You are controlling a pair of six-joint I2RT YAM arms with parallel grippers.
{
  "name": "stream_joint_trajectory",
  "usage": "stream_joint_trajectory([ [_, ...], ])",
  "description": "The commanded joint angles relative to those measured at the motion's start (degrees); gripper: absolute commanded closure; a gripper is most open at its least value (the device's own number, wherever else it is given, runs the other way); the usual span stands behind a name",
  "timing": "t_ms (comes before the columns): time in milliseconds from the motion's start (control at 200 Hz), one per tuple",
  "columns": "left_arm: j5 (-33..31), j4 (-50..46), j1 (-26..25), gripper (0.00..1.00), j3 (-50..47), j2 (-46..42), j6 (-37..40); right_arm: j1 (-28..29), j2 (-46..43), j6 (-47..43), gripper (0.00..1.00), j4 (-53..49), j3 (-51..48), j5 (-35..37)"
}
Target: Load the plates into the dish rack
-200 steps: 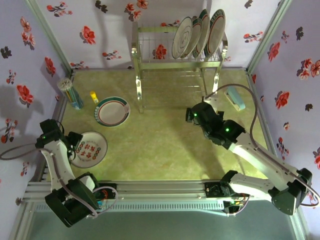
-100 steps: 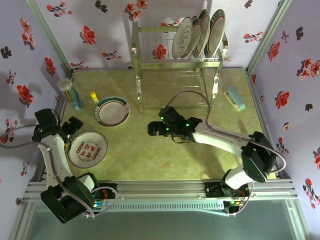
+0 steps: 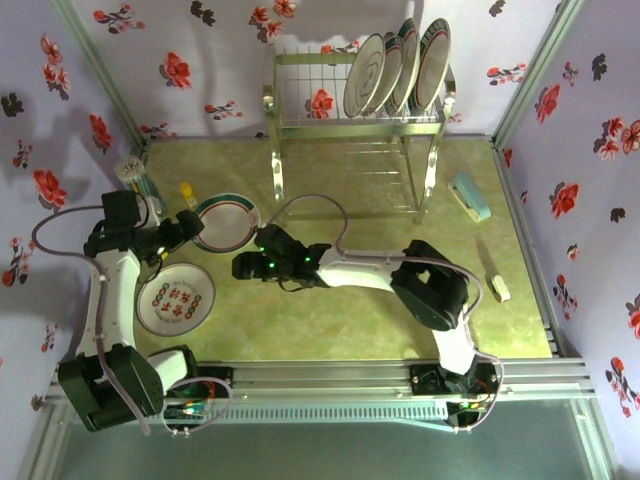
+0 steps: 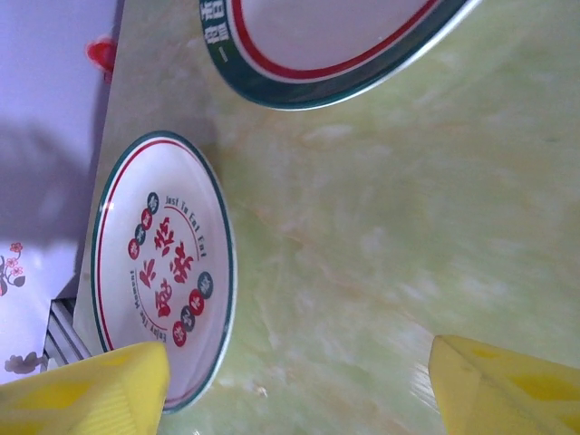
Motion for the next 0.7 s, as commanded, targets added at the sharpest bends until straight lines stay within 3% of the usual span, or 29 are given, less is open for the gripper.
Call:
stream_joint_trajectory([
  [0, 6.99, 0.92, -0.38, 0.0, 2.78, 0.32, -0.04, 1.49, 3.4, 2.3, 0.26, 1.81, 4.5, -1.24],
  [230, 9.69, 1.19, -0.37, 0.0, 4.88, -0.36, -4.4, 2.76, 8.9, 5.63, 0.36, 5.2, 7.87, -4.11],
  [695, 10.01, 0.63, -0.38, 0.0, 7.35, -1.26, -5.75, 4.6, 16.42, 6.04, 0.44, 0.12, 17.0, -5.73],
])
